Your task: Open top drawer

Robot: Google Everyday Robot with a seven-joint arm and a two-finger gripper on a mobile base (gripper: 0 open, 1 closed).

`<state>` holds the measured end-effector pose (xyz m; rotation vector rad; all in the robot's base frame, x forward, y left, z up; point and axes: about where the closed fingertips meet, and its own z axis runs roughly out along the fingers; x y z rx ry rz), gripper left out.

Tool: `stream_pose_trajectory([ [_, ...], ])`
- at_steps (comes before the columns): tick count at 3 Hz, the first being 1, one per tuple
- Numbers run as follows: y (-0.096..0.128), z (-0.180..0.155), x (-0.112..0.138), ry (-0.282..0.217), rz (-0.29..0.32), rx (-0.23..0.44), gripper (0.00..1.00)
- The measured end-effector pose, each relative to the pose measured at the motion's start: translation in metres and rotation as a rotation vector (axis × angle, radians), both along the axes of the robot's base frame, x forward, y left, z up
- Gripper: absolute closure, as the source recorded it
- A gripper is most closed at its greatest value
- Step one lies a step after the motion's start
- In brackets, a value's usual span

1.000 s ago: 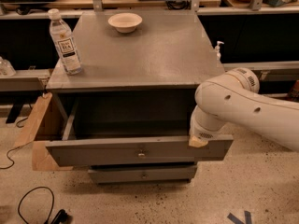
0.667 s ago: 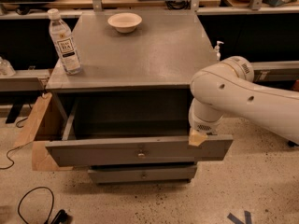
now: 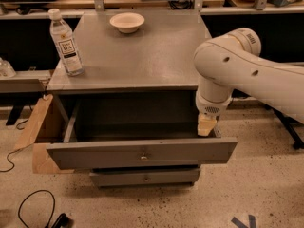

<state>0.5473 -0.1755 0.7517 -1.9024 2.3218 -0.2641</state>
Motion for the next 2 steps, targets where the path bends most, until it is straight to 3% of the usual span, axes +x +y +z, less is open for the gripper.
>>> stream_pose_trajectory([
  [2,-0.014,-0.024,0.0,-0.077,-0.023,0.06,1.0],
])
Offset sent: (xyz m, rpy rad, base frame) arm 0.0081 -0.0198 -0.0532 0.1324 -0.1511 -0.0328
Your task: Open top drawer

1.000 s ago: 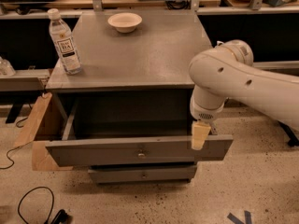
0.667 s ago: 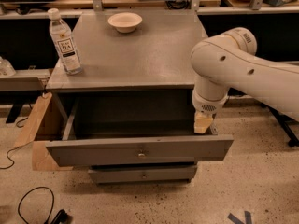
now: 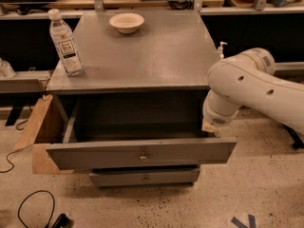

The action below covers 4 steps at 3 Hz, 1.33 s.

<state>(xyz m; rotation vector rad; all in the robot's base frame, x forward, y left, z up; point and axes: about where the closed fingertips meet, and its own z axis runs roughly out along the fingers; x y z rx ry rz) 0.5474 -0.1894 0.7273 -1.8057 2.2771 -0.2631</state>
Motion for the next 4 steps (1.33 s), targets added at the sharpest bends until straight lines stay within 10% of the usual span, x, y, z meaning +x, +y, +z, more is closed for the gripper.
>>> stream_pose_trajectory([
  [2,-0.005,-0.052,0.031,-0.073,0.033,0.065,1.0],
  [4,-0.004,-0.092,0.058,-0.037,0.067,0.111,1.0],
])
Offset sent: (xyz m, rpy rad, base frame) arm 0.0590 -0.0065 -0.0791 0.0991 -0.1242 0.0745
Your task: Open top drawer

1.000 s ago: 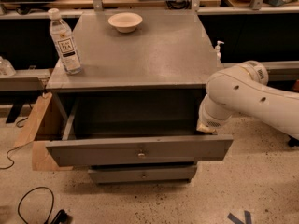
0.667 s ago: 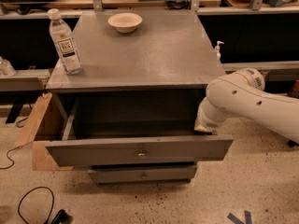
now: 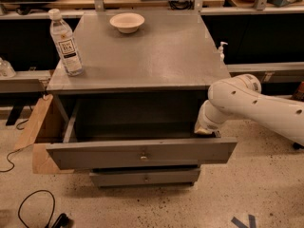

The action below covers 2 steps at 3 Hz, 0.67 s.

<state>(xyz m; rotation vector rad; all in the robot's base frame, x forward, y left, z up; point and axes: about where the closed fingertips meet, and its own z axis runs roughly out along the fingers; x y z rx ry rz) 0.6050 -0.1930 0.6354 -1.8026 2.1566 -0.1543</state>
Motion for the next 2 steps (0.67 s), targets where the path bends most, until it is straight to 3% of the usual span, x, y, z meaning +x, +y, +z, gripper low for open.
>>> stream_pose_trajectory([
  [1,0.003,0.0,-0.033,0.056,-0.046,0.013,1.0],
  [2,0.004,0.0,-0.044,0.072,-0.06,0.015,1.0],
])
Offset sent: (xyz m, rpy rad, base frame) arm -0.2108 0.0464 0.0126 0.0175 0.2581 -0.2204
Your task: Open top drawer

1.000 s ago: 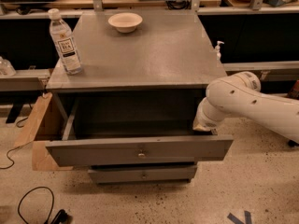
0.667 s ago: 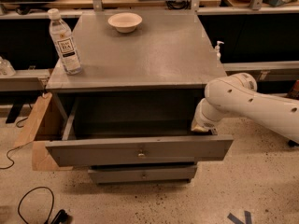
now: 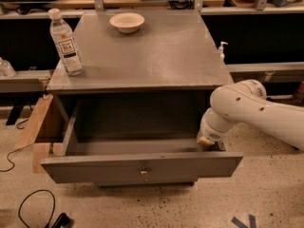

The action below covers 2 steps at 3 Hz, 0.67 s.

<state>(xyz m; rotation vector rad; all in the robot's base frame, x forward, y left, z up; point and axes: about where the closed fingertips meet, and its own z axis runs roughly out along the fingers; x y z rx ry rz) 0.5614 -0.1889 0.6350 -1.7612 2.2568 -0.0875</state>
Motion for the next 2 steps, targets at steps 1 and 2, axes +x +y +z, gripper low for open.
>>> stream_pose_trajectory([
  [1,0.014,0.002,-0.047,0.068,-0.029,0.004,1.0],
  [2,0.024,0.004,-0.074,0.113,-0.044,0.01,1.0],
])
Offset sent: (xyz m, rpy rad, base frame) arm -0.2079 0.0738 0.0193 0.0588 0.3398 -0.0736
